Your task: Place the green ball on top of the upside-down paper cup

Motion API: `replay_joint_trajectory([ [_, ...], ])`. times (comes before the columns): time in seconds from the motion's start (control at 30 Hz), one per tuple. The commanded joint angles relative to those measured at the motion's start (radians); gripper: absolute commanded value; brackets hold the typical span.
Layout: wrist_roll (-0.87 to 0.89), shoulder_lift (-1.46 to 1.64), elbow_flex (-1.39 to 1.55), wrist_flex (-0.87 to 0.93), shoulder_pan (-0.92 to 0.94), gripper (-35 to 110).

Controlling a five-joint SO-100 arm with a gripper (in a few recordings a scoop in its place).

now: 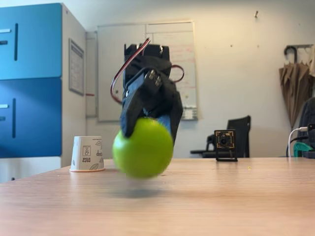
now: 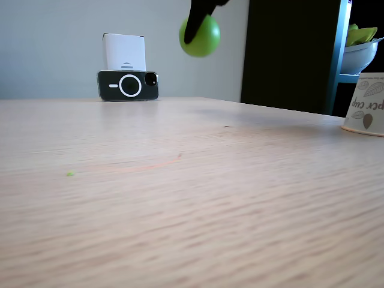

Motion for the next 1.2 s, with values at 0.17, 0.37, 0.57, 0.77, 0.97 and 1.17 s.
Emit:
replay_joint_trajectory([
  [0.17,-0.064,0.411,0.183,0.008,0.08,23],
  [0.37,-0.066,0.715,0.42,0.011,0.196,23],
  [0.57,-0.009,1.003,0.724,0.015,0.341,23],
  [0.77,0.075,1.221,1.06,0.014,0.42,23],
  [0.97,0.13,1.416,1.407,-0.006,0.446,23],
  [1.17,0.144,1.618,1.698,-0.025,0.468,23],
])
